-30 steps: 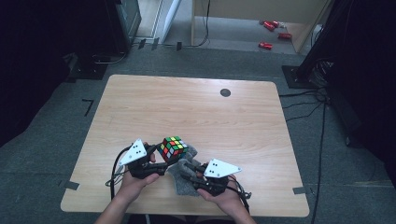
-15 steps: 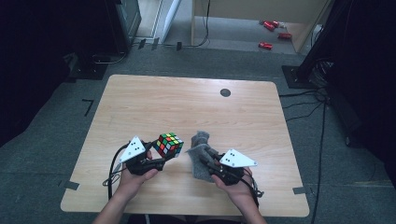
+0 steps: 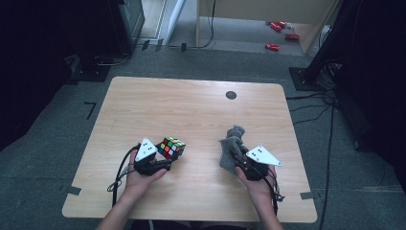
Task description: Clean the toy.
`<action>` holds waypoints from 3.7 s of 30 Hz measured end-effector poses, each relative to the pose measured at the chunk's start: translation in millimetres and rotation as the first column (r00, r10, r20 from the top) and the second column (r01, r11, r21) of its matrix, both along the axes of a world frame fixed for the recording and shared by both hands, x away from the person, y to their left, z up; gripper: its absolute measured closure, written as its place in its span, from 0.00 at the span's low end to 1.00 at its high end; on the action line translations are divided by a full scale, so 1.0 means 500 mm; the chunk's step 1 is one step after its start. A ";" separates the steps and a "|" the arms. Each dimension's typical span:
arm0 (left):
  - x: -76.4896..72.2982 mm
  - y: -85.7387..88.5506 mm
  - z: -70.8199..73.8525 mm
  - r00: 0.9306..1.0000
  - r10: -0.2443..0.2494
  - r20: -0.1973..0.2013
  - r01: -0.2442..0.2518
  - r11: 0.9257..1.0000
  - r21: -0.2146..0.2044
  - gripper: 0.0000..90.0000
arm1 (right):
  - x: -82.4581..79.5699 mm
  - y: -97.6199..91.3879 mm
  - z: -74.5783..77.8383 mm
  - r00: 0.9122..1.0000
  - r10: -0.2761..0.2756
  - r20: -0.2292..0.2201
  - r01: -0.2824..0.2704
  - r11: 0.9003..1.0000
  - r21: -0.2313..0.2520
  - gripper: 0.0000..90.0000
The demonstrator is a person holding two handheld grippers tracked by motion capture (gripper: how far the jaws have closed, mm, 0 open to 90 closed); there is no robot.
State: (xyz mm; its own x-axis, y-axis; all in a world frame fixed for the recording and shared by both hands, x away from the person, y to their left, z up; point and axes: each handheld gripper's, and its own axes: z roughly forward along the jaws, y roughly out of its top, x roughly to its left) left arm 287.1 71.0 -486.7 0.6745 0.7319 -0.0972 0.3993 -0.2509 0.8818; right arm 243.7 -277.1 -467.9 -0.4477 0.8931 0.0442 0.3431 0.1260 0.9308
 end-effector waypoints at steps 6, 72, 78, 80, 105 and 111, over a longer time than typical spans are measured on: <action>0.014 -0.006 -0.020 0.996 0.073 -0.042 -0.068 0.991 0.112 0.38 | 0.010 -0.015 -0.022 0.998 -0.045 -0.033 0.044 0.999 -0.024 0.81; -0.049 0.097 0.043 0.984 0.176 -0.023 -0.173 0.980 0.100 0.13 | -0.027 -0.165 0.005 0.976 -0.145 -0.161 0.144 0.989 -0.017 0.03; -0.057 0.141 0.034 0.976 0.208 -0.056 -0.201 0.974 0.109 0.13 | -0.064 -0.220 -0.009 0.966 -0.182 -0.184 0.177 0.983 -0.046 0.01; -0.060 0.155 0.028 0.974 0.218 -0.064 -0.210 0.971 0.112 0.13 | -0.074 -0.237 -0.013 0.963 -0.194 -0.190 0.187 0.981 -0.050 0.01; -0.110 0.334 -0.046 0.921 0.370 -0.124 -0.340 0.916 0.211 0.13 | -0.142 -0.335 -0.085 0.908 -0.292 -0.300 0.268 0.956 -0.118 0.01; -0.111 0.336 -0.050 0.921 0.370 -0.125 -0.334 0.912 0.236 0.13 | -0.140 -0.337 -0.109 0.894 -0.293 -0.340 0.262 0.956 -0.135 0.01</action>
State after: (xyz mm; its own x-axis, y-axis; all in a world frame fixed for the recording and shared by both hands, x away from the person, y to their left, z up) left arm 231.5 239.2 -511.8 0.3569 0.9341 -0.0047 0.6288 -0.2366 0.7407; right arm 173.8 -445.8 -522.3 -0.1502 0.9860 0.0725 0.6789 0.0495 0.7326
